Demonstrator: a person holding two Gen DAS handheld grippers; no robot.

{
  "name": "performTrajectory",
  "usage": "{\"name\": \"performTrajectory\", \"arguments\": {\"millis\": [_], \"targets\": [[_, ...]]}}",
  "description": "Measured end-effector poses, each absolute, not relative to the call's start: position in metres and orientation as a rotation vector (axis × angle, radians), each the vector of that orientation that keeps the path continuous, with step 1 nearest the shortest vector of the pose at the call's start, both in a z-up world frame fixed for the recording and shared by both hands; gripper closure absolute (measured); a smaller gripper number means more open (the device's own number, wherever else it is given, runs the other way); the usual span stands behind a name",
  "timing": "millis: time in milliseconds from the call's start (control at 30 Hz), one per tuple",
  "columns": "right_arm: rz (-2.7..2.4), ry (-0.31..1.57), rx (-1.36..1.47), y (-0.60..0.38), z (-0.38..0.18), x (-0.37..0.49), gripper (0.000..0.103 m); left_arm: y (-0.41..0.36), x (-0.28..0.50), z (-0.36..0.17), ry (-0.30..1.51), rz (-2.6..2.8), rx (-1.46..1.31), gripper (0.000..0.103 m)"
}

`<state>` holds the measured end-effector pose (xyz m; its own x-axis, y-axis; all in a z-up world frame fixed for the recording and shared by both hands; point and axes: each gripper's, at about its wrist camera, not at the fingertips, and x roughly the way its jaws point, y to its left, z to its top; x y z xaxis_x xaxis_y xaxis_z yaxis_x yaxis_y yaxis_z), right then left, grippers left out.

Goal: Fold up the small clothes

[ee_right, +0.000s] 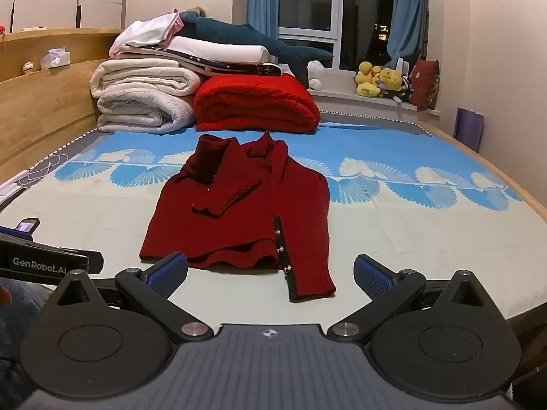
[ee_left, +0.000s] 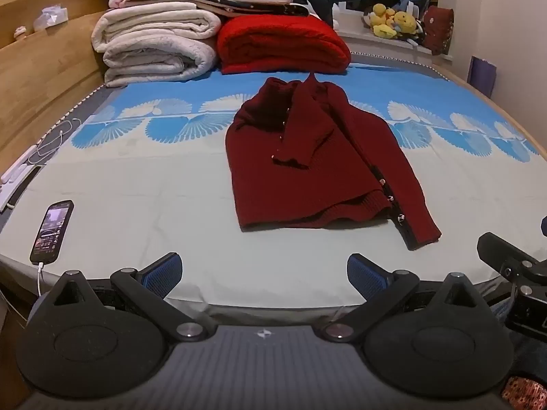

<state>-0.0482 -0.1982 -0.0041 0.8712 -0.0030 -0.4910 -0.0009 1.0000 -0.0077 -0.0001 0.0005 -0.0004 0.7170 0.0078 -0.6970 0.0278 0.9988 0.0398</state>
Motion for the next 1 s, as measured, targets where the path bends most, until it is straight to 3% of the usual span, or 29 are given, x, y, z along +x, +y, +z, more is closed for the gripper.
{"name": "performTrajectory", "arguments": {"millis": [1000], "targets": [[0.007,0.523,-0.012,-0.194,-0.006,-0.048,0.001,-0.004,-0.004,-0.001,0.767,-0.019,0.063,0.000]]}}
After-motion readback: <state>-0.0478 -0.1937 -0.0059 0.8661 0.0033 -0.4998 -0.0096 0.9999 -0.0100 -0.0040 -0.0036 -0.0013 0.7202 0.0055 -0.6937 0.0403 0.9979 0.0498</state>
